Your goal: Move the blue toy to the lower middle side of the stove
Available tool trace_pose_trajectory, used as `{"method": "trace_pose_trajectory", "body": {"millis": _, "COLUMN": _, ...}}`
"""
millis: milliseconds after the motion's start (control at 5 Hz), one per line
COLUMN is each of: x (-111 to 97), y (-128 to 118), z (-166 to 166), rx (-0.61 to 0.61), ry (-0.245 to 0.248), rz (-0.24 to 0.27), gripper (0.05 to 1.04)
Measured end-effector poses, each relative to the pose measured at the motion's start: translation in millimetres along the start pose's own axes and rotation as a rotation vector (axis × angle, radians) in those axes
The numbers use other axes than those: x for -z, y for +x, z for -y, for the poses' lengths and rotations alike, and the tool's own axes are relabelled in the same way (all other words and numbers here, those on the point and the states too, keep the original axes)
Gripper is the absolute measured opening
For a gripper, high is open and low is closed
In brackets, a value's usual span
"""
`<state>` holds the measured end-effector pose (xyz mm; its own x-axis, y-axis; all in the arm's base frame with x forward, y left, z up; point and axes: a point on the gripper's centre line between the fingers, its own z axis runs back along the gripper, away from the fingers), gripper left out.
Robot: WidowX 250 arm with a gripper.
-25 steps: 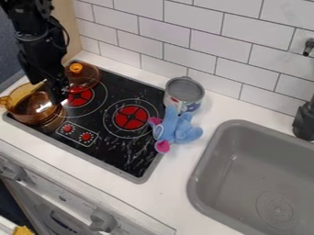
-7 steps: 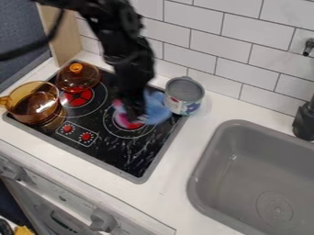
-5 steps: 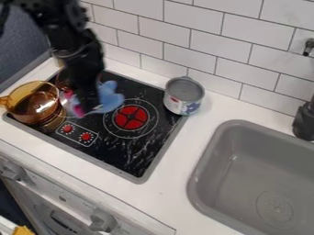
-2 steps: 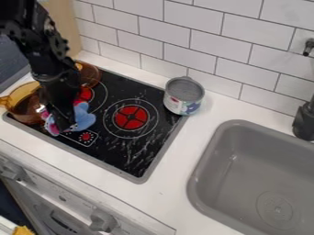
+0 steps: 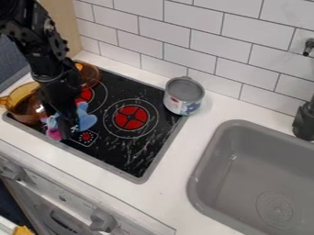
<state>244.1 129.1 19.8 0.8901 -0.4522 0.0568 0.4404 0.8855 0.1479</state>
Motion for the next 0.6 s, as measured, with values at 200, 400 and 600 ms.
{"method": "trace_pose_trajectory", "body": {"millis": 200, "x": -13, "y": -3, "z": -5, "rx": -0.013, "ry": 0.020, "rz": 0.017, "gripper": 1.004}}
{"method": "trace_pose_trajectory", "body": {"millis": 400, "x": -30, "y": -1, "z": -6, "rx": -0.023, "ry": 0.024, "rz": 0.052, "gripper": 1.001}}
{"method": "trace_pose_trajectory", "body": {"millis": 600, "x": -57, "y": 3, "z": -12, "rx": -0.027, "ry": 0.085, "rz": 0.116, "gripper": 1.001}}
